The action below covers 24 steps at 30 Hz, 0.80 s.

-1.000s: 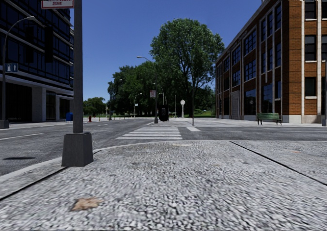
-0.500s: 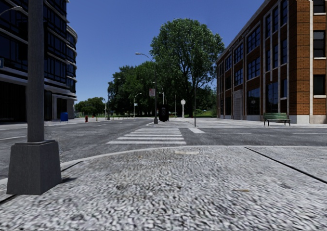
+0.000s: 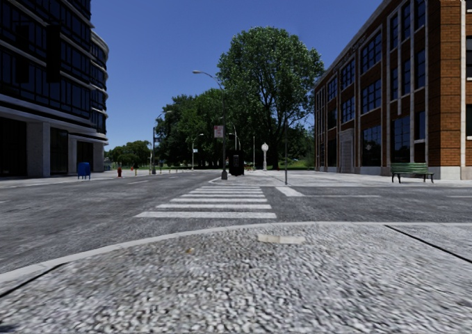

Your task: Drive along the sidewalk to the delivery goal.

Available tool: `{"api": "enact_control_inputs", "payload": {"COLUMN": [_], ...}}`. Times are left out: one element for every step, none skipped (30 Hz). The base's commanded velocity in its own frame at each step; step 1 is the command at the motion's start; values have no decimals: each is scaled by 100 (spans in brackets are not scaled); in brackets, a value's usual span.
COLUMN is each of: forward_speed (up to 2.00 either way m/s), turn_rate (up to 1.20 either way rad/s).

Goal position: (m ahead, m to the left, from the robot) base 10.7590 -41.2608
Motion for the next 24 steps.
{"api": "enact_control_inputs", "payload": {"forward_speed": [200, 200, 200, 200, 200, 200, 200, 200, 200, 200, 200, 200, 200, 200, 200, 200, 200, 200, 200, 200, 200, 200, 200, 200], "turn_rate": [0, 0, 0, 0, 0, 0, 0, 0, 0, 0, 0, 0, 0, 0, 0, 0, 0, 0, 0, 0, 0, 0, 0, 0]}}
